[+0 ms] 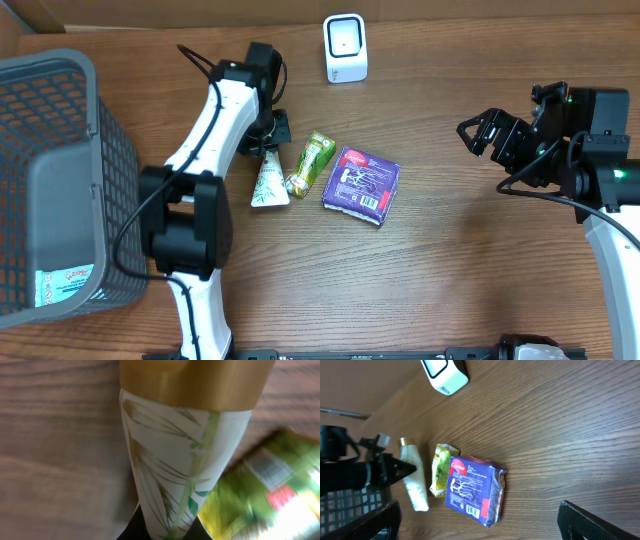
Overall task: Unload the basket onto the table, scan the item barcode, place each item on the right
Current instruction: 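Place the white tube beside the green packet and withdraw the left gripper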
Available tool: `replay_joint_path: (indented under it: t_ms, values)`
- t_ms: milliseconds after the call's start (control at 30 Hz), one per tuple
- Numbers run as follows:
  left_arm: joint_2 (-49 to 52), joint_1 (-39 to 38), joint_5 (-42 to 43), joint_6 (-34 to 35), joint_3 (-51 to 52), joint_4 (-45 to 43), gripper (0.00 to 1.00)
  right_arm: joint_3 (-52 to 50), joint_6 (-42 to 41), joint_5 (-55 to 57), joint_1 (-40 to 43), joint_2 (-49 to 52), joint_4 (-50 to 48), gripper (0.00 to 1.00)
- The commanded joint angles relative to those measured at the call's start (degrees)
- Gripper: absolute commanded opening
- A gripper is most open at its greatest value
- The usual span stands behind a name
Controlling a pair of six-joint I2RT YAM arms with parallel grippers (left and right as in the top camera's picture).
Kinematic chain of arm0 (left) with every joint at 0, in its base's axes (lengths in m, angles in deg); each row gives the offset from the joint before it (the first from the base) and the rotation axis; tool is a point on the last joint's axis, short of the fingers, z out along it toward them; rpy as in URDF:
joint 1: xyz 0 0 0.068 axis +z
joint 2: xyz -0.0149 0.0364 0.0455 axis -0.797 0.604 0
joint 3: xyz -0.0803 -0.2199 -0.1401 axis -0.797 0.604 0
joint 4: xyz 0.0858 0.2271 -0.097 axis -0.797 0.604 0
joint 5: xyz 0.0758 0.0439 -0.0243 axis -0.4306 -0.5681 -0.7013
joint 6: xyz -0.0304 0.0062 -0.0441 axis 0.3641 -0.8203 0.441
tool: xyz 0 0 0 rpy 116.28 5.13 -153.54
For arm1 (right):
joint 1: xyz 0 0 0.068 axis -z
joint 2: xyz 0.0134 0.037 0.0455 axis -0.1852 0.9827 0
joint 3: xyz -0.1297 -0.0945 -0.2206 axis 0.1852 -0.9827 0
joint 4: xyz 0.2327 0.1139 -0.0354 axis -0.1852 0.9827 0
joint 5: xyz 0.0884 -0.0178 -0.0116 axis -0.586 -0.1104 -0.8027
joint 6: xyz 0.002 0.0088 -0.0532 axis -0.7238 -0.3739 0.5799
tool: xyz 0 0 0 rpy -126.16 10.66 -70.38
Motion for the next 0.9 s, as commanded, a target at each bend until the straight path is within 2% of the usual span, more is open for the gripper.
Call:
replay_joint_path:
  t_ms: [0, 200, 333, 500, 600, 667, 800, 867]
  values:
    - [2.51, -0.83, -0.26, 1.49, 1.64, -2.47, 0.04, 1.36, -0.02, 1.07, 0.22, -0.26, -0.13, 1.0]
    - [4.28, -2.51, 5.49, -3.58, 2.05, -1.03, 0.04, 1.36, -0.02, 1.25, 0.22, -0.26, 0.48, 1.0]
    - [4.28, -2.89, 12.13, -6.56, 2.05, 0.15, 0.05, 1.36, -0.02, 1.73, 0.22, -0.26, 0.46, 1.0]
    - [4.28, -3.1, 18.53, -9.55, 1.99, 0.07, 0.12, 1.36, -0.02, 1.73, 0.22, -0.26, 0.44, 1.0]
    - [4.26, -2.73, 17.73, -11.06, 1.07, 0.9, 0.2, 1.36, -0.02, 1.7, 0.22, -0.26, 0.5, 1.0]
    - [4.22, -2.12, 17.25, -12.46, -0.42, 2.67, 0.38, 1.36, -0.04, 1.7, 0.22, -0.26, 0.5, 1.0]
    - [4.17, -1.09, 12.66, -12.98, -5.07, 9.2, 0.62, 1.36, -0.02, 1.7, 0.22, -0.26, 0.48, 1.0]
    - [4.15, -0.87, 10.84, -12.98, -8.11, 12.31, 0.64, 1.36, -0.02, 1.7, 0.22, -0.26, 0.48, 1.0]
